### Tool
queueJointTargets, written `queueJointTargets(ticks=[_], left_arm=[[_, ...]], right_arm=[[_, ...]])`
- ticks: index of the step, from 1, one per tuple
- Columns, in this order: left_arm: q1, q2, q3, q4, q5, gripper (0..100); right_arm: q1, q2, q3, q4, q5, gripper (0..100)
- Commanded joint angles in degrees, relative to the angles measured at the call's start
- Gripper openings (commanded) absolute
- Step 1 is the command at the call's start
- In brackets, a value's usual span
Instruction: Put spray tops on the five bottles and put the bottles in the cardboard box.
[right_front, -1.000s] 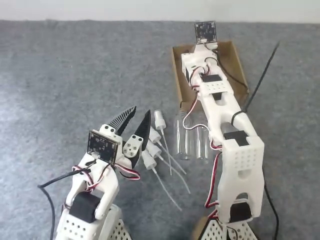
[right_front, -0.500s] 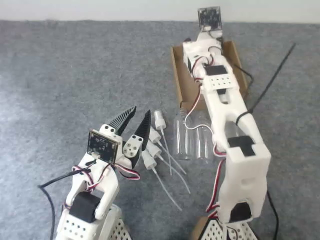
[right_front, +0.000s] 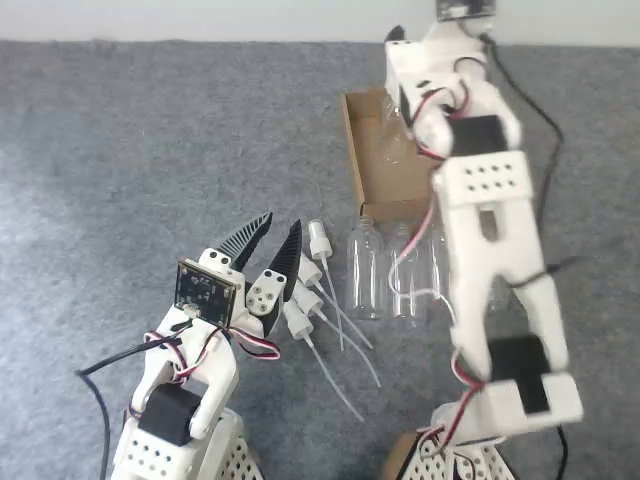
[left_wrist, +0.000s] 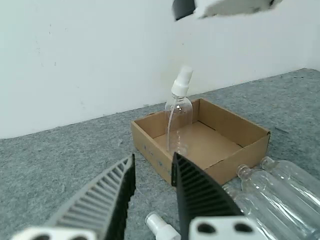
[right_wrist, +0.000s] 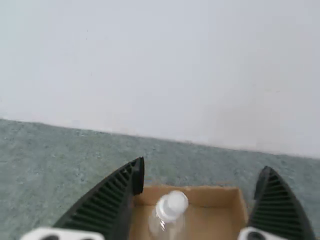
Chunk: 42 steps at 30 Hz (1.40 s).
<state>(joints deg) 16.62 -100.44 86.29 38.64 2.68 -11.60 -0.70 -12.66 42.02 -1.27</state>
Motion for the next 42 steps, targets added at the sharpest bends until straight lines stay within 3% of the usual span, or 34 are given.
queueJointTargets(ticks=[1, 4, 9, 14, 24, 28, 42], left_arm=[[0.2, -1.1, -0.7, -2.8, -0.8, 11], [0.0, -1.1, -0.7, -2.8, -0.8, 11], [0.0, -1.1, -0.7, -2.9, -0.8, 11], [0.0, -1.0, -0.7, -2.9, -0.8, 11], [0.2, -0.9, -0.5, -2.9, -0.9, 11], [0.4, -0.9, -0.5, -2.9, -0.9, 11], [0.4, -0.9, -0.4, -2.9, -0.9, 11]], right_arm=[[4.9, -10.2, -4.7, 9.1, -0.4, 20.6], [11.6, -15.3, -4.7, 14.5, 0.3, 16.3], [23.0, -18.9, -4.3, 20.9, 2.6, 22.9], [28.5, -15.1, -4.3, 22.8, 5.3, 24.4], [27.9, 3.4, -4.7, 22.2, 19.1, 26.7], [25.9, 6.7, -4.7, 21.3, 21.4, 34.4], [24.2, 15.2, -4.7, 12.4, 22.0, 33.0]])
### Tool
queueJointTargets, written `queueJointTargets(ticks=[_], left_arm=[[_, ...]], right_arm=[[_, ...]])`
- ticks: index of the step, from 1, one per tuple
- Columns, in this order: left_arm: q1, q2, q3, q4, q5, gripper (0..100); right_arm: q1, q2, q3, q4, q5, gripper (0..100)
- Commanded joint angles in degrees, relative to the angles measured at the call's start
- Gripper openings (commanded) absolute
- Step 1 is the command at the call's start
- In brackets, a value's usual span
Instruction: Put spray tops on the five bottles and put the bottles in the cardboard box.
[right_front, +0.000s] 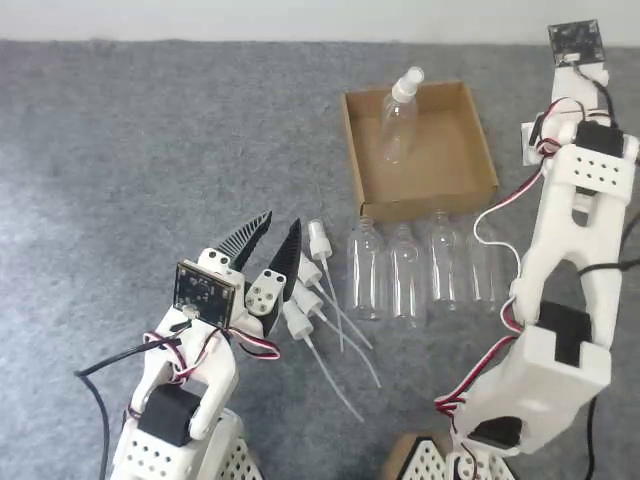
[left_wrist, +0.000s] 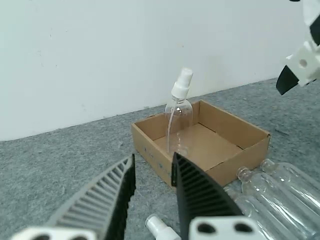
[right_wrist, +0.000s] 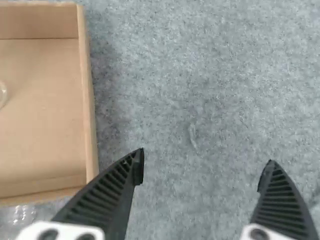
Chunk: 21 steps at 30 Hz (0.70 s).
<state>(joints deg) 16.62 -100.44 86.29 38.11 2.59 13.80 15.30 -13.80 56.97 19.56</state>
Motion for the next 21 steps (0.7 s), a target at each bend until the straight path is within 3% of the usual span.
queueJointTargets(ticks=[1, 21], left_arm=[[0.4, -0.9, -0.4, -2.4, -0.8, 11], [0.4, -1.0, -0.4, -2.4, -2.5, 11]], right_arm=[[-1.2, -0.5, -3.5, -2.6, 1.1, 33.0], [-11.8, 7.4, -12.8, 2.0, -4.5, 33.2]])
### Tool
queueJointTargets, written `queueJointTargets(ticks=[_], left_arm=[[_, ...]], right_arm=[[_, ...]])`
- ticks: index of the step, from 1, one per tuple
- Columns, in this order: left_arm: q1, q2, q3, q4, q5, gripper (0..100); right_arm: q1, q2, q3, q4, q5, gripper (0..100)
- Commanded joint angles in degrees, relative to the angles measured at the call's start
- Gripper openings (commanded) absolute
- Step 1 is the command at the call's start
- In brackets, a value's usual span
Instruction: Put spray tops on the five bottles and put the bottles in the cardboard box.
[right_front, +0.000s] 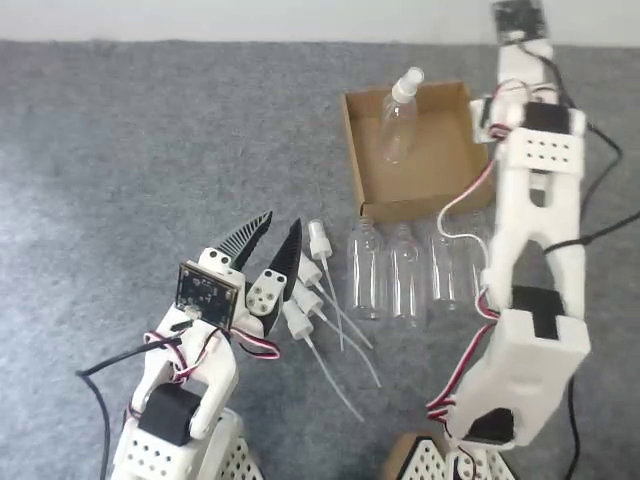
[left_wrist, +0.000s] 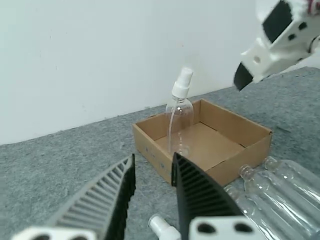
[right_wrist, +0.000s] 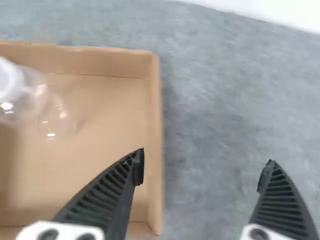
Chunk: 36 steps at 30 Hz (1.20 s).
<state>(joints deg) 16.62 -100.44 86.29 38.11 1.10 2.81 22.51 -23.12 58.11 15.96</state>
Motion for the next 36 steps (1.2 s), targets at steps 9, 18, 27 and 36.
queueJointTargets(ticks=[9, 18, 27, 36], left_arm=[[0.4, -1.0, -0.4, -2.4, -1.1, 11], [0.4, -1.0, -0.4, -2.4, -1.1, 11], [0.4, -1.0, -0.4, -2.4, -1.1, 11], [0.4, -1.1, -0.4, -2.4, -1.1, 11]], right_arm=[[2.8, 9.7, -3.6, -3.3, -0.9, 32.9], [2.9, 11.6, -3.6, -2.8, -1.4, 18.1], [3.0, 14.5, -3.5, -2.7, -1.4, 17.3], [3.1, 15.7, -3.3, -2.7, -1.4, 5.9]])
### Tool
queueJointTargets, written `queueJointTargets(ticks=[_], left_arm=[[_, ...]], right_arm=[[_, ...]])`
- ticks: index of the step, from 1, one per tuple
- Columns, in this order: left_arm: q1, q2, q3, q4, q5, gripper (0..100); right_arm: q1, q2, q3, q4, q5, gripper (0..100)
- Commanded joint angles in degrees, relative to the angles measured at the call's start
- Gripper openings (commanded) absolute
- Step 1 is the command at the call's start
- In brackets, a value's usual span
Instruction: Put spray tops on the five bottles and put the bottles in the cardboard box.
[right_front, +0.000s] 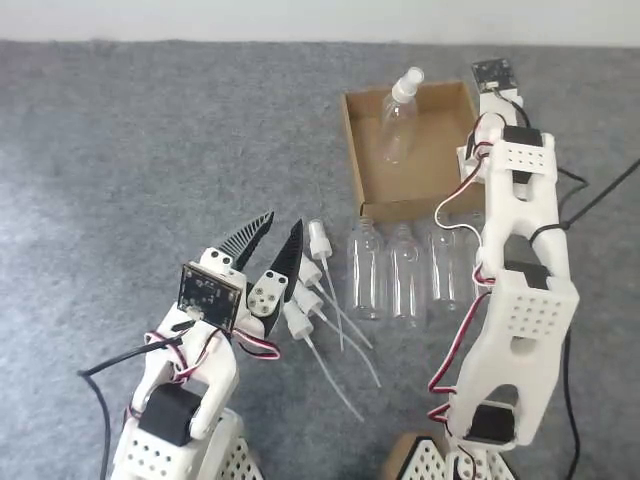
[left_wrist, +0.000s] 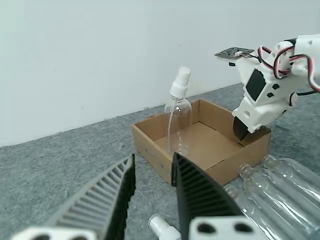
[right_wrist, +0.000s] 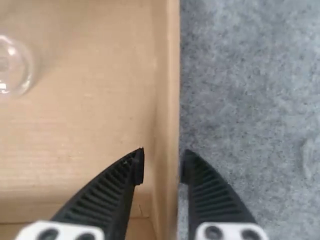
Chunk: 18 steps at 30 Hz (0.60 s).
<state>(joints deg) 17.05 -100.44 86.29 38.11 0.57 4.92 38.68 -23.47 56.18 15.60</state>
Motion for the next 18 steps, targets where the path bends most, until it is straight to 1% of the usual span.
queueJointTargets(ticks=[1, 8, 14, 18], left_arm=[[0.0, -1.1, -0.4, -2.4, -0.6, 11], [0.0, -1.1, -0.4, -2.4, -0.6, 11], [0.0, -1.1, -0.4, -2.4, -0.6, 11], [0.0, -1.1, -0.4, -2.4, -0.6, 11]], right_arm=[[1.0, -0.5, -2.9, -0.7, -1.1, 5.4], [0.7, -0.5, -2.9, 2.5, -0.5, 0.5], [0.7, -0.5, -2.9, 4.9, -0.4, 0.6], [0.4, -0.5, -2.9, 7.2, 3.6, 0.6]])
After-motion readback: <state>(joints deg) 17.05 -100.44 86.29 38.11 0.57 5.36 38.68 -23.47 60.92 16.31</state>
